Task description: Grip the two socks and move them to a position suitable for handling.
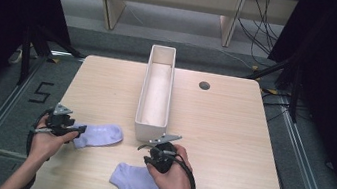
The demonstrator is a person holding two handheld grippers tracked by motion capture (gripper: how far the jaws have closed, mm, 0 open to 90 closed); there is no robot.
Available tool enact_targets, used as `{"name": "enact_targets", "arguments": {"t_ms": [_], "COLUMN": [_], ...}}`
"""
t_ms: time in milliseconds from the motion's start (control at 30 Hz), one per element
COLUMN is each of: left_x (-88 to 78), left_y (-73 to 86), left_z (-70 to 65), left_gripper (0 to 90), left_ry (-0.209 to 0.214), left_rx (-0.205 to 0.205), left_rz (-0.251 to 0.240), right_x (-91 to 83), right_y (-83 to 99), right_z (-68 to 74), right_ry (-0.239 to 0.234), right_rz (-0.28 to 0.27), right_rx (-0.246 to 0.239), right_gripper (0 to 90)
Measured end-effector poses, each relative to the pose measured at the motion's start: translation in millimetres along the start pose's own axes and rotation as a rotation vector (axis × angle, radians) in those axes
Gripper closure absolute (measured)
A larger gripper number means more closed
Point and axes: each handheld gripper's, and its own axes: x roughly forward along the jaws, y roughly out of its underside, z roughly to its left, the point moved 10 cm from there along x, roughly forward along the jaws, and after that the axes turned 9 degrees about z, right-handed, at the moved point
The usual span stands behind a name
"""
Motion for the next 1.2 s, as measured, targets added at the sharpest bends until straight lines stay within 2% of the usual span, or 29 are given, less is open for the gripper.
{"name": "enact_targets", "arguments": {"t_ms": [33, 67, 100, 133, 167, 267, 367, 433, 500, 600, 633, 700, 733, 833, 967, 1000, 1067, 1100, 1167, 1200], "left_x": [1.7, 1.7, 3.1, 3.1, 3.6, 4.6, 7.5, 8.4, 8.4, 8.7, 8.5, 9.4, 9.7, 8.7, 8.0, 9.2, 8.0, 7.7, 7.0, 5.7], "left_y": [3.8, 3.8, 9.7, 9.7, 14.2, 15.9, 18.5, 19.4, 18.8, 17.9, 18.1, 16.5, 15.9, 16.9, 17.0, 15.7, 16.8, 16.0, 16.4, 17.7], "left_z": [7.0, 7.0, 9.5, 9.5, 10.7, 12.4, 12.9, 12.3, 10.7, 9.3, 7.8, 4.7, 3.7, 0.3, 0.2, -0.2, 0.3, 0.5, 1.0, 0.4], "left_gripper": [41.3, 40.6, 40.5, 40.8, 41.2, 42.5, 48.5, 53.5, 57.6, 65.4, 65.4, 73.9, 73.9, 83.6, 85.9, 85.9, 86.0, 86.0, 86.0, 86.0], "left_ry": [-0.026, -0.026, -0.033, -0.033, -0.021, -0.02, -0.008, 0.0, 0.008, 0.006, 0.003, 0.007, 0.01, 0.026, 0.017, 0.025, 0.035, 0.037, 0.035, 0.044], "left_rx": [-0.022, -0.022, -0.058, -0.058, -0.075, -0.087, -0.097, -0.087, -0.095, -0.081, -0.078, -0.066, -0.068, -0.068, -0.062, -0.066, -0.067, -0.07, -0.063, -0.063], "left_rz": [0.018, 0.018, 0.038, 0.038, 0.051, 0.046, 0.055, 0.066, 0.07, 0.067, 0.071, 0.059, 0.054, 0.074, 0.075, 0.057, 0.071, 0.056, 0.058, 0.073], "right_x": [-1.6, -1.6, -3.0, -3.0, -3.0, -2.0, -0.8, -0.6, -0.4, -0.9, -0.9, -2.0, -2.0, -1.0, -0.3, -0.3, -0.5, -1.8, -3.0, -3.0], "right_y": [1.0, 1.0, 1.8, 1.8, 2.4, 1.6, 2.0, 2.7, 3.4, 4.5, 4.5, 5.2, 5.2, 6.3, 7.3, 7.3, 7.4, 7.1, 6.3, 6.3], "right_z": [-1.2, -1.2, -3.1, -3.1, -5.4, -7.2, -7.5, -7.2, -7.4, -8.7, -8.7, -9.0, -9.0, -10.9, -12.3, -12.3, -12.5, -14.1, -16.2, -16.2], "right_ry": [-0.002, -0.002, 0.0, 0.0, 0.003, 0.004, 0.004, 0.003, 0.002, 0.006, 0.006, 0.001, 0.001, -0.002, -0.003, -0.003, -0.007, -0.004, -0.002, -0.002], "right_rz": [-0.002, -0.002, -0.005, -0.005, -0.003, -0.006, -0.003, -0.002, -0.003, -0.001, -0.001, -0.004, -0.004, -0.004, -0.001, -0.001, 0.0, -0.001, -0.005, -0.005], "right_rx": [0.001, 0.001, 0.011, 0.011, 0.018, 0.019, 0.016, 0.012, 0.016, 0.02, 0.02, 0.025, 0.025, 0.024, 0.025, 0.025, 0.032, 0.04, 0.036, 0.036], "right_gripper": [71.7, 71.7, 71.7, 71.7, 71.7, 71.7, 71.6, 71.6, 71.6, 71.6, 71.6, 71.6, 71.6, 71.7, 71.7, 71.7, 71.7, 71.7, 71.7, 71.7]}}
